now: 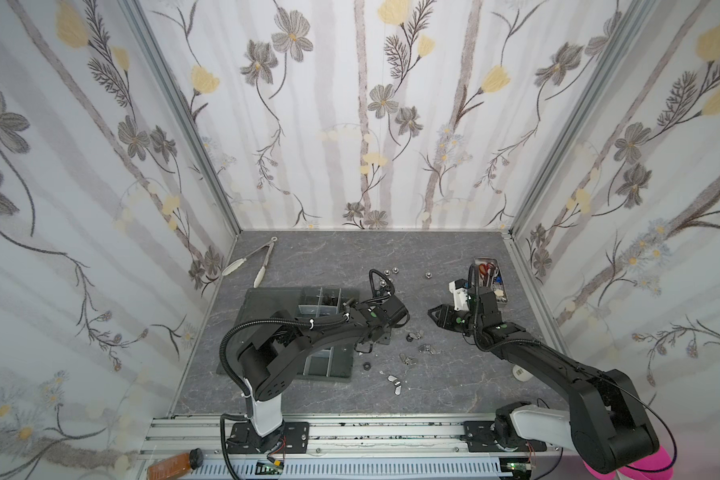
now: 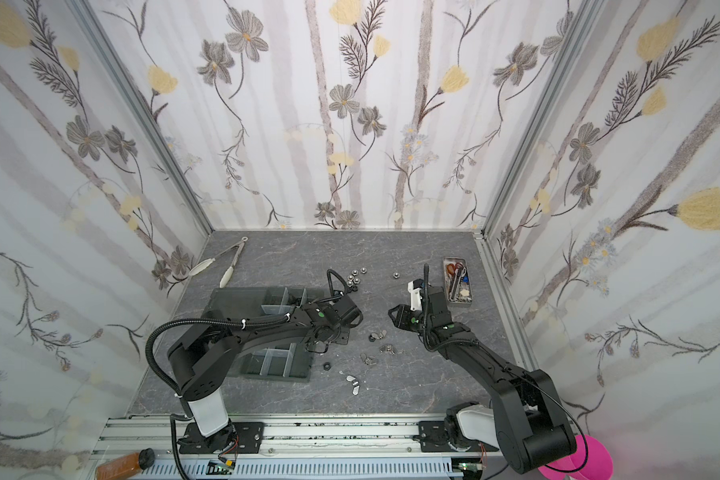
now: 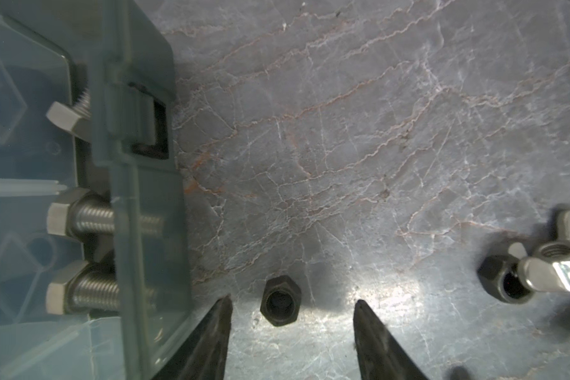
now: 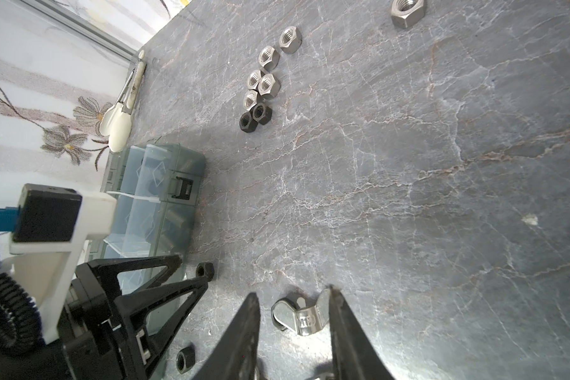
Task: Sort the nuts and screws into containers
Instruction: 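Adjust the left gripper over the black nut and close on it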
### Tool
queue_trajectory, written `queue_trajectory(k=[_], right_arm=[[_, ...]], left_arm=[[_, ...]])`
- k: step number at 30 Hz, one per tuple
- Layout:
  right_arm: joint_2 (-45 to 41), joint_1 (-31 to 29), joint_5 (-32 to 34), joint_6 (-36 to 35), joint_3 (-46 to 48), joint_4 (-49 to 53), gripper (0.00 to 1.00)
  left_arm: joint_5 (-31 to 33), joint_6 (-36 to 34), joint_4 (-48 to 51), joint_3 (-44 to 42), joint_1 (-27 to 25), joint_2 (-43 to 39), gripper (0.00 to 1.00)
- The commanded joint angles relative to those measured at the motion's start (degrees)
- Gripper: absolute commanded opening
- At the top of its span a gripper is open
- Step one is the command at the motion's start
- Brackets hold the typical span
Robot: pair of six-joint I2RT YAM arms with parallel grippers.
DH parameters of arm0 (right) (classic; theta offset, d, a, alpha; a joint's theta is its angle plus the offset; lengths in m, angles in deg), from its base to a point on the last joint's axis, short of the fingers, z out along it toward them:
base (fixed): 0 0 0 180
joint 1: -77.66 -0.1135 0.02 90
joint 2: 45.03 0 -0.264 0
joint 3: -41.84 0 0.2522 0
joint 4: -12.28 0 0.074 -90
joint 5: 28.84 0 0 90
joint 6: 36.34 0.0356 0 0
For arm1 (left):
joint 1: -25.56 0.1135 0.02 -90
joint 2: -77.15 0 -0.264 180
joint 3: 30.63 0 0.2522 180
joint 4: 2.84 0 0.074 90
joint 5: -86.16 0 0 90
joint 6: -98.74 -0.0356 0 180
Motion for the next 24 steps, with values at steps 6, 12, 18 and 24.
queue_trajectory(k=[6,12,18,24], right_arm=[[-1.1,-0.1,-0.6,-0.2,0.5,-0.6,0.37],[-1.1,0.0,-0.5,-0.2,0.4,-0.7,0.37],[-1.0,-0.1,-0.6,-0.1,0.4,-0.8,0.37],[-1.3,0.0,-0.5,-0.2,0.5,-0.5,0.37]], left_arm=[[-1.3,-0.3,-1.8,-0.1,0.4,2.6,0.49],[-1.2,-0.3,-2.0,-0.7,0.5,3.1,0.42],[-1.7,-0.1,-2.5,-1.5,0.6,3.1,0.31],[-2.0,-0.3,-2.6,-1.2,0.5,2.6,0.2]])
